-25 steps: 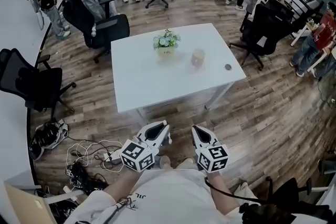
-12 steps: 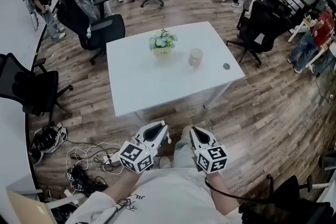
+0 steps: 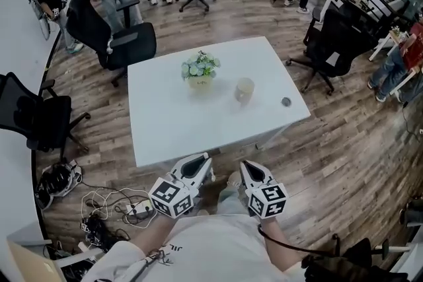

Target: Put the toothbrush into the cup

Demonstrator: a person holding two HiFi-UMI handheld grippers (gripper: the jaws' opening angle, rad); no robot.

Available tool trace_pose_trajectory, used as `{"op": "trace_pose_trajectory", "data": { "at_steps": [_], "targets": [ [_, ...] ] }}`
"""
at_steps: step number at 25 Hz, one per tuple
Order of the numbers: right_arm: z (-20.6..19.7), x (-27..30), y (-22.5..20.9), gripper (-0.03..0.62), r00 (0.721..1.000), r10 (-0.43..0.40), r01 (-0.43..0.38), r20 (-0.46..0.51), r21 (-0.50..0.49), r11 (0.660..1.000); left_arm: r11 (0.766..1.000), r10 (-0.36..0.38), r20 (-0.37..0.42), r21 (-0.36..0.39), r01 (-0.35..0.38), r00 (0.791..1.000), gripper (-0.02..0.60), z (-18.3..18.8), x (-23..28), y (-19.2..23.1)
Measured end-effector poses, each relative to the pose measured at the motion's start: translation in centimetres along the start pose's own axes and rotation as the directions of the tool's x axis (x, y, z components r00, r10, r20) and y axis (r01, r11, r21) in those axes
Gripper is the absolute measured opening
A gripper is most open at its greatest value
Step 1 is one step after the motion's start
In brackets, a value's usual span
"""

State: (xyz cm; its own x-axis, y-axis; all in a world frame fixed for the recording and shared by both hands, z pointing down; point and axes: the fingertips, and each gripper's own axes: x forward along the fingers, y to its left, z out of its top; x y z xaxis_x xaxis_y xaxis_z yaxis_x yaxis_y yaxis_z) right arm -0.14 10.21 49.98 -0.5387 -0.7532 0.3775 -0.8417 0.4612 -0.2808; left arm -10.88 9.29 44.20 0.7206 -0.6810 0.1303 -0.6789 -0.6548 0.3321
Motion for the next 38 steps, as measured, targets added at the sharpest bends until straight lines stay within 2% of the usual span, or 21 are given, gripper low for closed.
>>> {"op": "trace_pose_trajectory", "data": {
  "at_steps": [9,15,23,29,33,38],
  "targets": [
    [7.7,6.5,-7.2,0.018,0.996,0.091,-0.090,0.013,-0.048,0.995,0.997,0.077,0.032,0.014,-0.078,0.996,0.046,4.6,9.0,4.1],
    [10.0,8.6,-11.5,0.018,0.993,0.119,-0.119,-0.007,-0.076,0.990,0.994,0.104,0.045,0.006,-0.105,0.994,0.046,5.6,13.6,5.2],
    [10.7,10.1,-15.6,0.018,0.996,0.084,-0.084,-0.015,-0.036,0.996,0.997,0.082,0.029,-0.009,-0.081,0.996,0.046,6.0,17.4,6.4],
    [12.1,11.8,-16.1,0.018,0.998,0.058,-0.058,-0.003,-0.009,0.998,0.997,0.074,0.077,-0.025,-0.072,0.994,0.046,9.0,18.5,9.2],
    [12.8,12.7,-16.9,0.018,0.999,0.034,-0.034,0.000,0.011,0.999,0.998,0.056,0.106,-0.008,-0.055,0.993,0.046,11.0,19.7,10.4],
    [13.0,13.8,-17.9,0.018,1.000,0.003,-0.003,0.002,0.041,0.999,0.999,0.040,0.125,-0.027,-0.037,0.991,0.046,11.9,21.6,12.2]
  ]
}}
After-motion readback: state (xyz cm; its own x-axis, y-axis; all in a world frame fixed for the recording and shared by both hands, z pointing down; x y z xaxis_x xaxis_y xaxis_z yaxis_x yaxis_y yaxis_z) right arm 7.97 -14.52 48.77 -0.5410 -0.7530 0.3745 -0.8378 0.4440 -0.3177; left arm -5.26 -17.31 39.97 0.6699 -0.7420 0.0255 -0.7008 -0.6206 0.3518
